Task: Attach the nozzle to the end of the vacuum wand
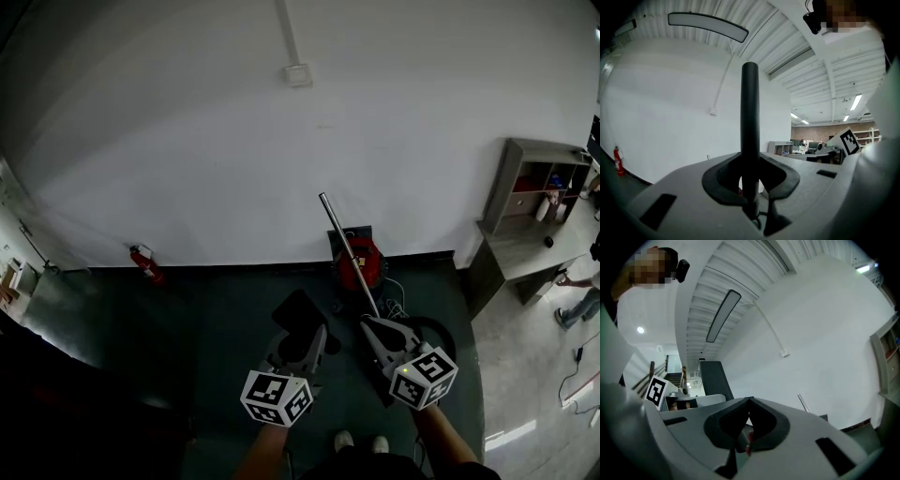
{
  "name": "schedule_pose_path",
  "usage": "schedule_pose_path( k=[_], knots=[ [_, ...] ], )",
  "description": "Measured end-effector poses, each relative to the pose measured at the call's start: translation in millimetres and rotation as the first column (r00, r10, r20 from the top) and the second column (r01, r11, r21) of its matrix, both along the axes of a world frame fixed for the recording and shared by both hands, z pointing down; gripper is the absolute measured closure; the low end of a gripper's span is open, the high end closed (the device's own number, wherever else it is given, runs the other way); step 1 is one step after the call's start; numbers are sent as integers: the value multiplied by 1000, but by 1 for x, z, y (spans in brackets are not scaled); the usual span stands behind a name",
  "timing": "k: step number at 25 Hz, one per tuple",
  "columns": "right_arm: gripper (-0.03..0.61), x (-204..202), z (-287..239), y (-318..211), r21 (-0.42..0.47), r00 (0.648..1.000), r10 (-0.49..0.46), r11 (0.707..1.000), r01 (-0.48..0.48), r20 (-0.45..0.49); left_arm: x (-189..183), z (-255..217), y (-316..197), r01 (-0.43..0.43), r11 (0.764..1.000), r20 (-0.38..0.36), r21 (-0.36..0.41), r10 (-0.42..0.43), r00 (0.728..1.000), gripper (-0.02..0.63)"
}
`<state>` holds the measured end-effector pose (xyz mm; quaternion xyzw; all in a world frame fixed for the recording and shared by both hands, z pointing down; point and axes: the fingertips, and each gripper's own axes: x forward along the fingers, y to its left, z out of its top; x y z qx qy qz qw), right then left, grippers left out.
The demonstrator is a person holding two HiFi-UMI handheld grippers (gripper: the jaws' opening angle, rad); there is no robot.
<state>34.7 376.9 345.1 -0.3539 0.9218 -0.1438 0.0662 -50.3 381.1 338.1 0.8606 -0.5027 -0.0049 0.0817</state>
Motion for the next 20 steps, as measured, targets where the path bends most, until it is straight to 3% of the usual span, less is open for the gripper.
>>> schedule_pose_path(
  k=[7, 20],
  knots=[
    [561, -12, 5, -9, -11, 999, 31, 999, -31, 24, -21, 6, -18, -16, 1000, -1, -12, 16, 1000, 529],
    [561, -5, 31, -66, -54, 998, 64, 997, -63, 11, -22, 36, -68, -39, 998, -18, -56, 38, 999, 529]
  ],
)
